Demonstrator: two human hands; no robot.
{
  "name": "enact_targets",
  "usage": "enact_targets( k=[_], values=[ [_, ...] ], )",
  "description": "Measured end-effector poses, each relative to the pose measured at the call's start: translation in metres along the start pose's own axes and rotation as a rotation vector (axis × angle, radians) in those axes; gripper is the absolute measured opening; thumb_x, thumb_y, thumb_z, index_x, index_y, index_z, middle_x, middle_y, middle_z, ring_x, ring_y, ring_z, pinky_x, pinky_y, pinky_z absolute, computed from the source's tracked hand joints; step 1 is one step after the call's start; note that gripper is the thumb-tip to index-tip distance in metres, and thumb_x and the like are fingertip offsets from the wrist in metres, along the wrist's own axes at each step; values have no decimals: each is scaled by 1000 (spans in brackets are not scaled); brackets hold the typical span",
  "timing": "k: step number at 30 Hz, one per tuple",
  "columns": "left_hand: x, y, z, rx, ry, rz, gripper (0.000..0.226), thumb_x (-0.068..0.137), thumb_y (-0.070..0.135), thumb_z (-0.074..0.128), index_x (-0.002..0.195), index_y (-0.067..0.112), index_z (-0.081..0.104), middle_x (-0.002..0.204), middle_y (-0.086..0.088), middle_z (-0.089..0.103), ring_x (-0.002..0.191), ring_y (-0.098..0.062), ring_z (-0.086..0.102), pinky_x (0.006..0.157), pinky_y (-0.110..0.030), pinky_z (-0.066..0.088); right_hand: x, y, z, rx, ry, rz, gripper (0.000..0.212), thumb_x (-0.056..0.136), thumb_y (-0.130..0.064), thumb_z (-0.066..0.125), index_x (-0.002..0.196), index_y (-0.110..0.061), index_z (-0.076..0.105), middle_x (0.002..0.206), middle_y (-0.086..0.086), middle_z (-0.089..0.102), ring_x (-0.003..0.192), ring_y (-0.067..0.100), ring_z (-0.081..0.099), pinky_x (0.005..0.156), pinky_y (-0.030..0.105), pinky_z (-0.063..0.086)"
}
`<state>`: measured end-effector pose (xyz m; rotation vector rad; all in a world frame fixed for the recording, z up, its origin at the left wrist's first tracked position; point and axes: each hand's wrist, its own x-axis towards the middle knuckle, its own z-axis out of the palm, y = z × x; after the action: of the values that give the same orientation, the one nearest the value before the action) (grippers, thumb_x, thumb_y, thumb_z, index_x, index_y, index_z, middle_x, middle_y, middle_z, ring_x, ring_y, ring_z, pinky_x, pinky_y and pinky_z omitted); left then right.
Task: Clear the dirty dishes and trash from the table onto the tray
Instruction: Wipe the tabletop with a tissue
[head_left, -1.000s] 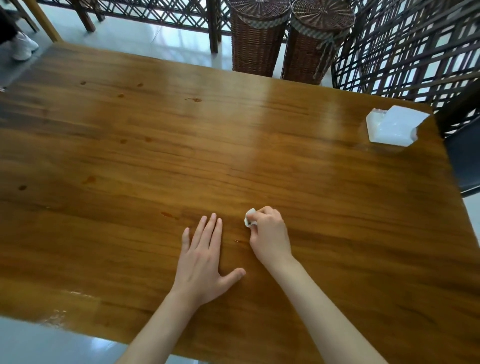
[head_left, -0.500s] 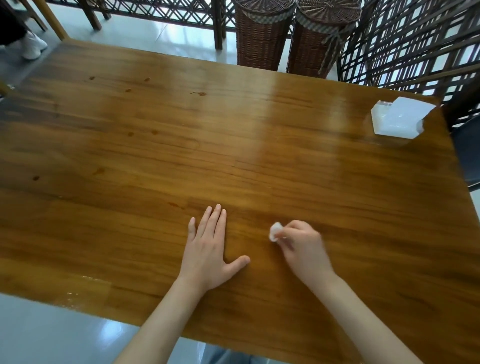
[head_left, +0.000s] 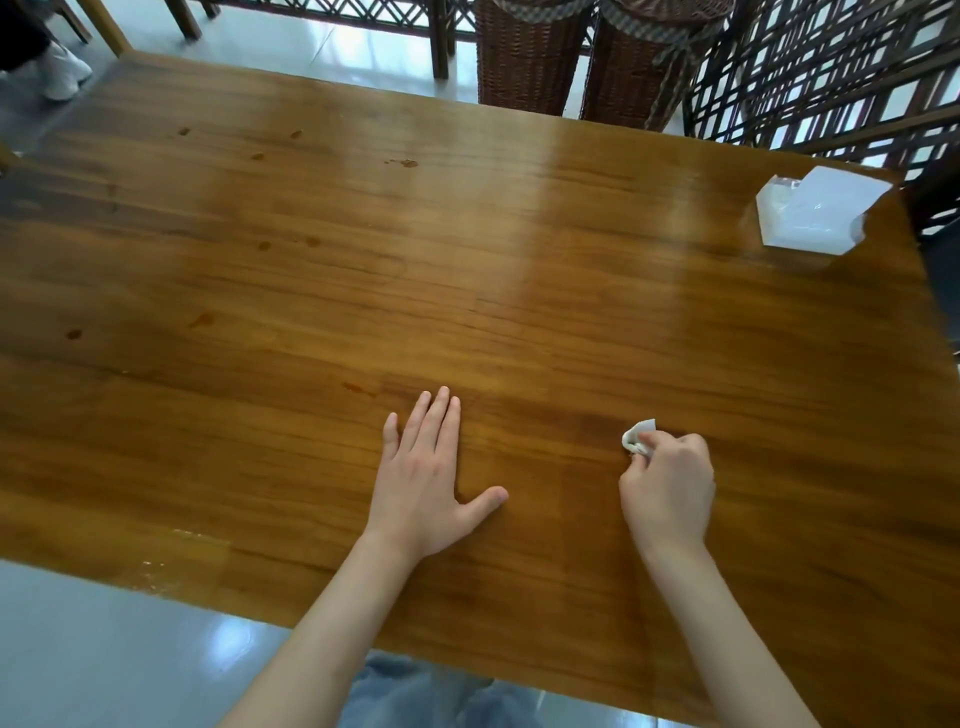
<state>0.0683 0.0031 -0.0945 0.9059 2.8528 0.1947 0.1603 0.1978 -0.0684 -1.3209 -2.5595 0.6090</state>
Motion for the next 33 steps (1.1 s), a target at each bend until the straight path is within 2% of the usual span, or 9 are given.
enact_targets(
  k=[4, 7, 11, 14, 16, 19, 23, 28, 33],
  values=[
    [0, 2, -1, -16, 15, 12, 103, 73, 85, 19, 150, 15, 16, 157, -3, 15, 145, -19, 5, 113, -42, -5, -2, -4, 1, -38, -26, 0, 30, 85, 8, 51, 107, -5, 68, 85, 3, 40, 75, 26, 53, 62, 32, 46],
    [-1, 1, -3, -56, 28, 19, 100, 75, 81, 27, 149, 16, 18, 157, -3, 16, 143, -17, 1, 112, -43, -4, -2, -6, 1, -62, -30, 4, 31, 85, 7, 50, 108, -5, 68, 84, 3, 40, 74, 25, 52, 62, 29, 43],
    [-1, -1, -8, -73, 65, 7, 92, 76, 72, 42, 146, 13, 30, 153, -5, 29, 142, -22, 17, 111, -47, 4, -10, -23, 9, -60, -42, -16, 30, 87, 4, 50, 110, -6, 68, 84, 3, 44, 72, 19, 48, 61, 24, 36],
    [-2, -16, -12, -83, 96, -6, 90, 76, 69, 45, 145, 12, 33, 151, -6, 34, 141, -23, 25, 109, -48, 7, -26, -50, 23, -32, -59, -42, 29, 88, 2, 52, 111, -6, 68, 88, 7, 52, 76, 22, 56, 60, 27, 47],
    [-1, -34, -15, -87, 113, -12, 91, 76, 69, 47, 145, 12, 32, 152, -6, 32, 142, -23, 22, 110, -48, 7, -41, -72, 34, -11, -77, -63, 28, 89, -1, 54, 112, -9, 67, 91, 7, 55, 80, 20, 57, 65, 29, 53],
    [4, -69, -21, -69, 91, -38, 95, 77, 71, 50, 148, 15, 24, 155, -4, 23, 144, -21, 13, 112, -47, 2, -59, -102, 51, 6, -94, -85, 27, 89, -4, 56, 113, -11, 67, 92, 4, 55, 83, 16, 56, 68, 21, 50],
    [9, -120, -32, -47, 54, -63, 102, 73, 77, 46, 150, 18, 16, 157, -2, 17, 145, -19, 7, 113, -45, -2, -71, -136, 69, 14, -116, -77, 27, 89, -5, 56, 113, -11, 67, 91, 3, 54, 83, 15, 55, 66, 17, 44],
    [9, -174, -40, -30, -19, -34, 109, 67, 85, 26, 151, 19, 7, 159, 0, 10, 145, -16, -1, 114, -44, -5, -77, -178, 90, 9, -122, -94, 28, 89, -4, 56, 114, -11, 66, 92, 3, 54, 84, 15, 54, 65, 16, 42],
    [15, -201, -44, -90, -23, 2, 107, 70, 84, 32, 151, 18, 11, 158, 1, 13, 144, -14, -1, 114, -44, -4, -78, -225, 113, 18, -133, -130, 28, 90, -3, 53, 114, -11, 65, 94, 4, 54, 88, 17, 54, 68, 21, 47]
  ],
)
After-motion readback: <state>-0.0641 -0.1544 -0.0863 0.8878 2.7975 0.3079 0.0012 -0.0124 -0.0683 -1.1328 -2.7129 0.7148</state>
